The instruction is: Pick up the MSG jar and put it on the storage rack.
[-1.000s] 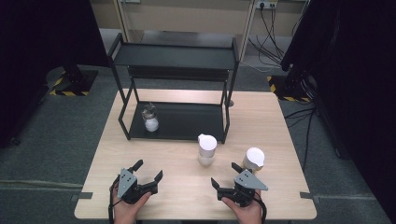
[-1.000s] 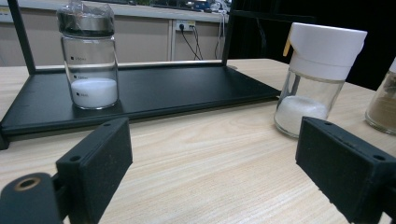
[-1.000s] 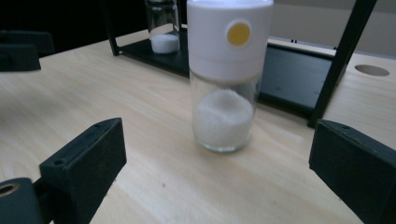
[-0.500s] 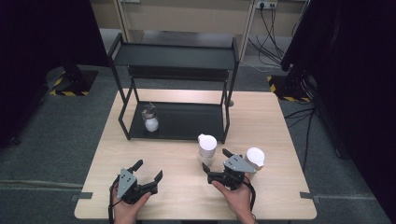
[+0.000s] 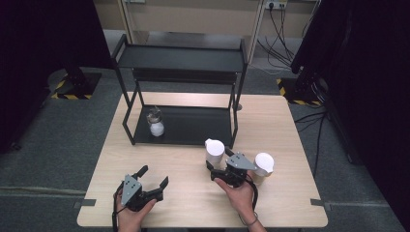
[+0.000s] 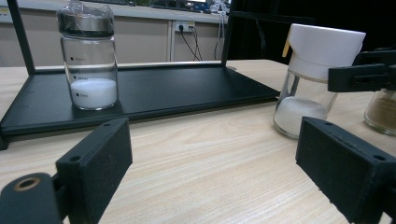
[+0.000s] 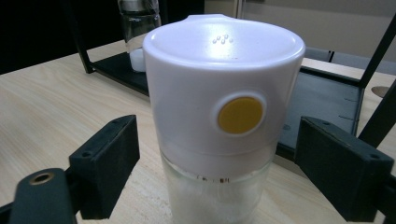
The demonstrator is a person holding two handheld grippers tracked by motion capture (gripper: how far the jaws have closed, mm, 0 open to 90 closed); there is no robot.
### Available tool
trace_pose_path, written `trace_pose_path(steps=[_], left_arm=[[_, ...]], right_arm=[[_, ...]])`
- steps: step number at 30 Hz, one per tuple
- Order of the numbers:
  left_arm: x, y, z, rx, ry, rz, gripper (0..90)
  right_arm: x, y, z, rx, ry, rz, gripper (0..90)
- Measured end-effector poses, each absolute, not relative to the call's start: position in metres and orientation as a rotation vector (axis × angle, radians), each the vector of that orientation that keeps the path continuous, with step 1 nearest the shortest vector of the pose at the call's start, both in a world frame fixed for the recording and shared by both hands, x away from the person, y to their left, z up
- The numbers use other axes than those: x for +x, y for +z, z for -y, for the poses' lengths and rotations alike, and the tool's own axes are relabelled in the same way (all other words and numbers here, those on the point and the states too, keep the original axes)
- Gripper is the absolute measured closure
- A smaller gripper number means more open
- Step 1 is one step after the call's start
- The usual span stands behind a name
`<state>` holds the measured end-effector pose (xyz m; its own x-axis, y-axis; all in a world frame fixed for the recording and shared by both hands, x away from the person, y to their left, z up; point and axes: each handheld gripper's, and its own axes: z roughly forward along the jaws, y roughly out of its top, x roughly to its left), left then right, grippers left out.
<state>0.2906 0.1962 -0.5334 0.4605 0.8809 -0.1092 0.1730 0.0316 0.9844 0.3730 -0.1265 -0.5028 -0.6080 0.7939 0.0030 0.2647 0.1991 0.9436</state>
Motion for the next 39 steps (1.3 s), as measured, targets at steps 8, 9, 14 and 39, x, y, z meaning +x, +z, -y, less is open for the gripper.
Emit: trace_pose_path(steps=[8,9,14,39], left_arm=[[0.291,-0.533,-0.196,1.461,0.709,-0.982,10.4],[0.291,-0.533,-0.196,1.461,0.709,-0.982,10.4],[0.291,-0.533,-0.197,1.46,0.705,-0.983,10.4],[0.29,-0.533,-0.196,1.461,0.706,-0.978,10.4]], right_arm=[[0.381,-0.508,0.122,0.991,1.416,-1.989,22.2],[0.382,-0.509,0.122,0.994,1.415,-1.99,23.2],[0.385,-0.511,0.121,1.003,1.427,-1.992,27.1],[0.374,-0.491,0.11,0.932,1.491,-1.927,30.6]])
